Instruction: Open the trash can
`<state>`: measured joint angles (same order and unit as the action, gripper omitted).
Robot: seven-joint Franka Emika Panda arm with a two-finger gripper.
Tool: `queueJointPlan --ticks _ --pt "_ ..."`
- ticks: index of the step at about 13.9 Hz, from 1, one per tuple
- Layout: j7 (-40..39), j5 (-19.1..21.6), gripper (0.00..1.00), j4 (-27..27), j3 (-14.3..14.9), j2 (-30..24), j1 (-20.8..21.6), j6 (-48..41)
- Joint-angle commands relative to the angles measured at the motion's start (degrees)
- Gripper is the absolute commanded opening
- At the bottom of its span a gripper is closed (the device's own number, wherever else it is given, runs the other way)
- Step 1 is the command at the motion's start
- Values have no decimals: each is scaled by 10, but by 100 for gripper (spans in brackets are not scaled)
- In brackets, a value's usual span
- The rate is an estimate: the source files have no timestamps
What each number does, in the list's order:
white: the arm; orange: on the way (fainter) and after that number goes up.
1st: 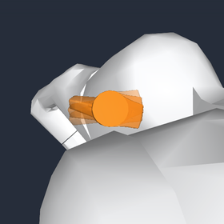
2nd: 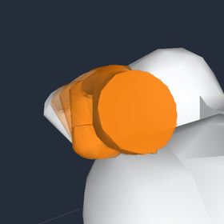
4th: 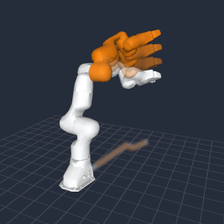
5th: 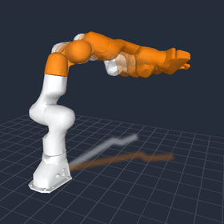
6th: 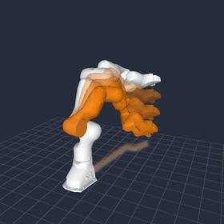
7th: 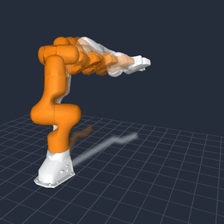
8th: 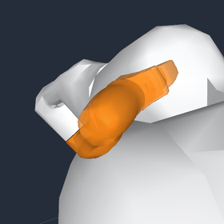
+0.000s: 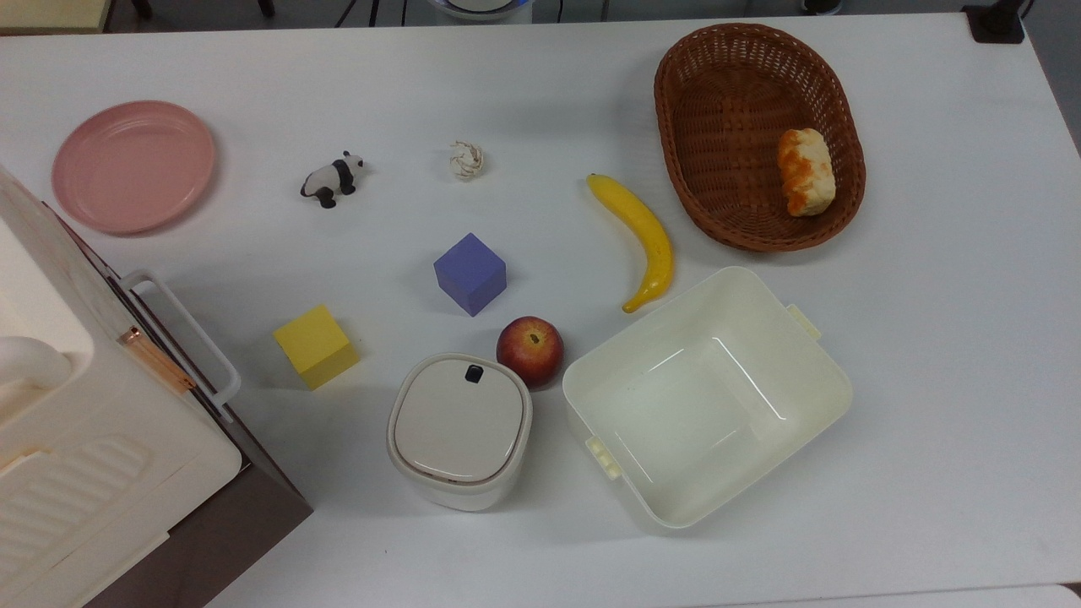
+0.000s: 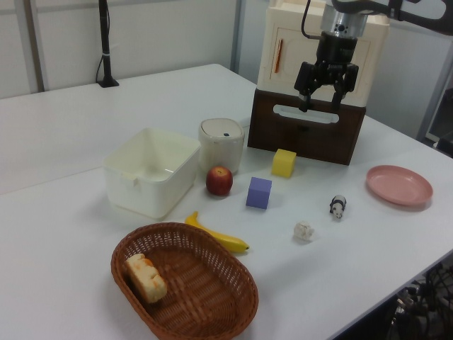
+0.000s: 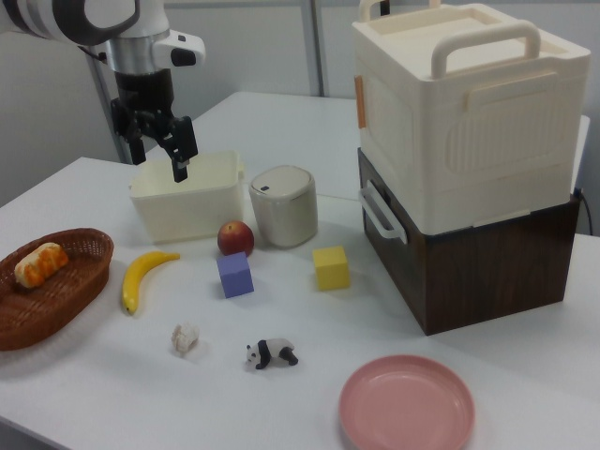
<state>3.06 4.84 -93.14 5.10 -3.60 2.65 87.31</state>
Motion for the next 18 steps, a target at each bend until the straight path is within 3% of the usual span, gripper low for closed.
queueJointPlan --ticks 1,18 --pt "-5 -3 100 1 7 -1 10 5" --pt "-7 -4 100 -3 2 8 10 -15"
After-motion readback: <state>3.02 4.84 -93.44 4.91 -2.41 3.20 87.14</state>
